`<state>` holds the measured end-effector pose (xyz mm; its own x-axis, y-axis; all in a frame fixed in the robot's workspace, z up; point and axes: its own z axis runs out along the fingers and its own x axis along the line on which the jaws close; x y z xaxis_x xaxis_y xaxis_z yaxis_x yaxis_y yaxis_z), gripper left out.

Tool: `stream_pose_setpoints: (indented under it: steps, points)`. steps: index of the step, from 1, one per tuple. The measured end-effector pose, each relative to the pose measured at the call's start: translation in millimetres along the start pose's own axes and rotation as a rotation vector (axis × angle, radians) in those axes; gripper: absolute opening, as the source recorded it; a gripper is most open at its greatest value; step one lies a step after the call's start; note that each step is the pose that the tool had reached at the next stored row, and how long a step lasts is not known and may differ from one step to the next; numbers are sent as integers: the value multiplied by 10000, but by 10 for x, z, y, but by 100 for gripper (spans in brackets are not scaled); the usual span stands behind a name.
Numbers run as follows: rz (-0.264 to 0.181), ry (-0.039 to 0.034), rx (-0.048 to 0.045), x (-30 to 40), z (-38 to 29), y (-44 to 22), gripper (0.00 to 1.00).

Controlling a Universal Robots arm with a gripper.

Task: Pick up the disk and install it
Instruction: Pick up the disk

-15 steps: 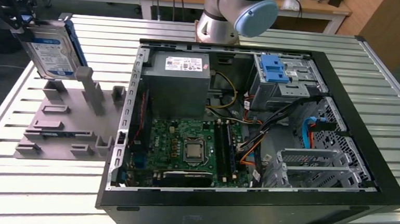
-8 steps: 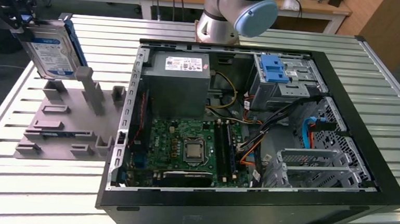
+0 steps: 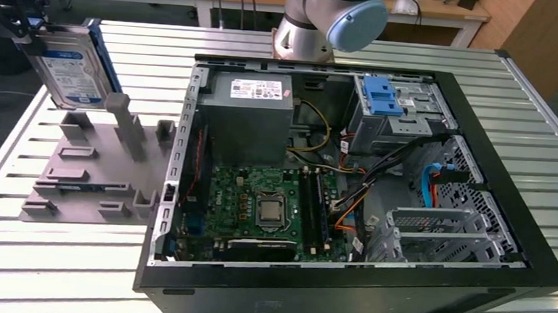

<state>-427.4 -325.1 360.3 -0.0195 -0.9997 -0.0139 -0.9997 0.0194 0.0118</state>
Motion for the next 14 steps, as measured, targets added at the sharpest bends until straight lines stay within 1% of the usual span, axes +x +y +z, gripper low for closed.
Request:
stream_pose_setpoints:
  steps: [14]
  points:
    - [0,0,1,-1,-121,1,36]
